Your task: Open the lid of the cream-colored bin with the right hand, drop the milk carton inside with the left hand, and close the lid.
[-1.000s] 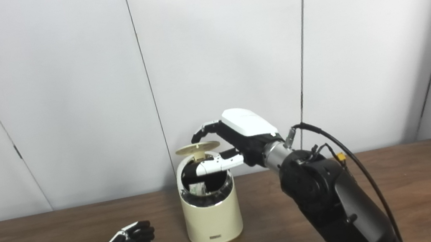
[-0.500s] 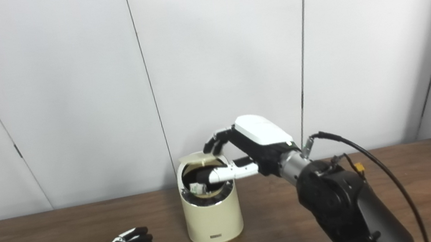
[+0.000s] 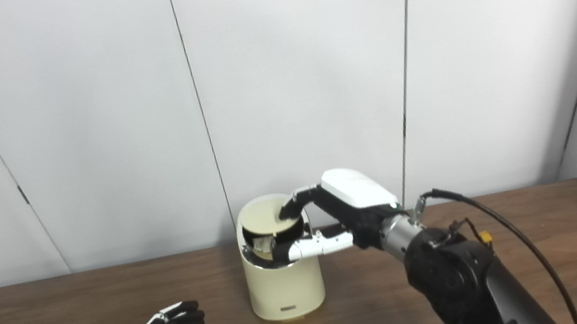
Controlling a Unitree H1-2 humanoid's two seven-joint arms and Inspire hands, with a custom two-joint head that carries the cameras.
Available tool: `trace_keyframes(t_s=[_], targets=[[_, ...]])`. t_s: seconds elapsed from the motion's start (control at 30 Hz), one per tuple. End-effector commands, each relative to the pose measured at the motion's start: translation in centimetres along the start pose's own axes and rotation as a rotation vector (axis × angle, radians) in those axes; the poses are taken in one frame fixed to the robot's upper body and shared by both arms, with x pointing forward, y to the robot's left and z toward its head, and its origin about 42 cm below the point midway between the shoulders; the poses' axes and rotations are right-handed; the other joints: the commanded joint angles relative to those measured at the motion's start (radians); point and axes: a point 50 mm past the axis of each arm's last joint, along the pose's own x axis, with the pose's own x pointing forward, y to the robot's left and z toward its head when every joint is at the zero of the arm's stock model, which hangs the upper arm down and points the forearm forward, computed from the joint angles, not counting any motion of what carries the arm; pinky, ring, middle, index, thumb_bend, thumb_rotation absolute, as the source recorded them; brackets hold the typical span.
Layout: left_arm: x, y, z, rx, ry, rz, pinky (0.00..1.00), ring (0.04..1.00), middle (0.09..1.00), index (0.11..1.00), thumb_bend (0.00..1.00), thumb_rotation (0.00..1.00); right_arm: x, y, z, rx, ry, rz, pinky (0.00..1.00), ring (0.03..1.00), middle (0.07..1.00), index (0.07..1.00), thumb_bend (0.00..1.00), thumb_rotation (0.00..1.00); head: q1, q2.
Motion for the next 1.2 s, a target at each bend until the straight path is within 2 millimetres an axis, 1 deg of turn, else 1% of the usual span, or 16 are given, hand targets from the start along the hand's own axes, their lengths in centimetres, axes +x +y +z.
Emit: trace_keyframes(t_s=[0.0, 0.2, 0.3, 0.47, 0.57, 0.67, 0.73, 0.83, 1.07, 1.17], targets=[[-1.3, -0.1, -0.8, 0.004, 0.038, 0.006, 0.7, 0.696, 0.692, 0.732, 0.45, 0.8, 0.3, -1.7, 0.8, -0.029, -0.045, -0.046, 0.88, 0.817, 0.724, 0.702, 0.78, 0.91, 0.0, 0.0], [-1.3, -0.3, -0.5, 0.001, 0.04, 0.012, 0.69, 0.689, 0.686, 0.729, 0.44, 0.79, 0.3, -1.6, 0.8, -0.024, -0.044, -0.04, 0.86, 0.816, 0.732, 0.711, 0.77, 0.88, -0.002, 0.009], [-1.3, -0.4, -0.4, -0.002, 0.038, 0.008, 0.69, 0.69, 0.69, 0.731, 0.44, 0.8, 0.1, -1.3, 0.8, -0.018, -0.042, -0.023, 0.88, 0.824, 0.738, 0.724, 0.74, 0.86, -0.001, 0.011], [-1.1, -0.6, -0.4, -0.001, 0.03, 0.007, 0.69, 0.686, 0.688, 0.73, 0.45, 0.79, -0.5, -0.3, 0.7, -0.025, -0.053, -0.008, 0.86, 0.822, 0.748, 0.728, 0.74, 0.83, 0.002, 0.01], [-1.1, -0.6, -0.4, -0.005, 0.025, 0.006, 0.7, 0.688, 0.687, 0.731, 0.45, 0.79, -0.8, 0.5, 0.7, -0.033, -0.056, -0.012, 0.85, 0.826, 0.754, 0.734, 0.75, 0.82, 0.001, 0.012], [-1.1, -0.7, -0.2, -0.003, 0.025, 0.004, 0.7, 0.691, 0.69, 0.734, 0.44, 0.8, -1.1, 0.9, 0.9, -0.047, -0.061, -0.014, 0.86, 0.834, 0.762, 0.746, 0.75, 0.81, 0.001, 0.012], [-1.0, -0.7, -0.2, -0.007, 0.024, 0.003, 0.7, 0.691, 0.69, 0.735, 0.43, 0.79, -1.2, 1.2, 1.1, -0.075, -0.075, -0.017, 0.87, 0.836, 0.767, 0.753, 0.73, 0.76, 0.001, 0.011], [-0.9, -0.8, -0.3, -0.005, 0.021, 0.0, 0.7, 0.688, 0.691, 0.735, 0.43, 0.79, -1.4, 1.8, 1.3, -0.161, -0.101, -0.023, 0.86, 0.831, 0.769, 0.751, 0.73, 0.74, 0.001, 0.01], [-0.9, -0.9, -0.1, -0.008, 0.029, -0.005, 0.71, 0.696, 0.694, 0.737, 0.43, 0.79, -1.4, 3.4, 1.3, -0.367, -0.117, -0.027, 0.86, 0.841, 0.795, 0.752, 0.75, 0.76, 0.0, 0.008], [-0.8, -0.9, -0.3, -0.01, 0.024, -0.004, 0.7, 0.697, 0.691, 0.733, 0.43, 0.78, -1.4, 4.1, 1.2, -0.427, -0.1, -0.043, 0.9, 0.89, 0.849, 0.784, 0.75, 0.76, 0.0, 0.009]])
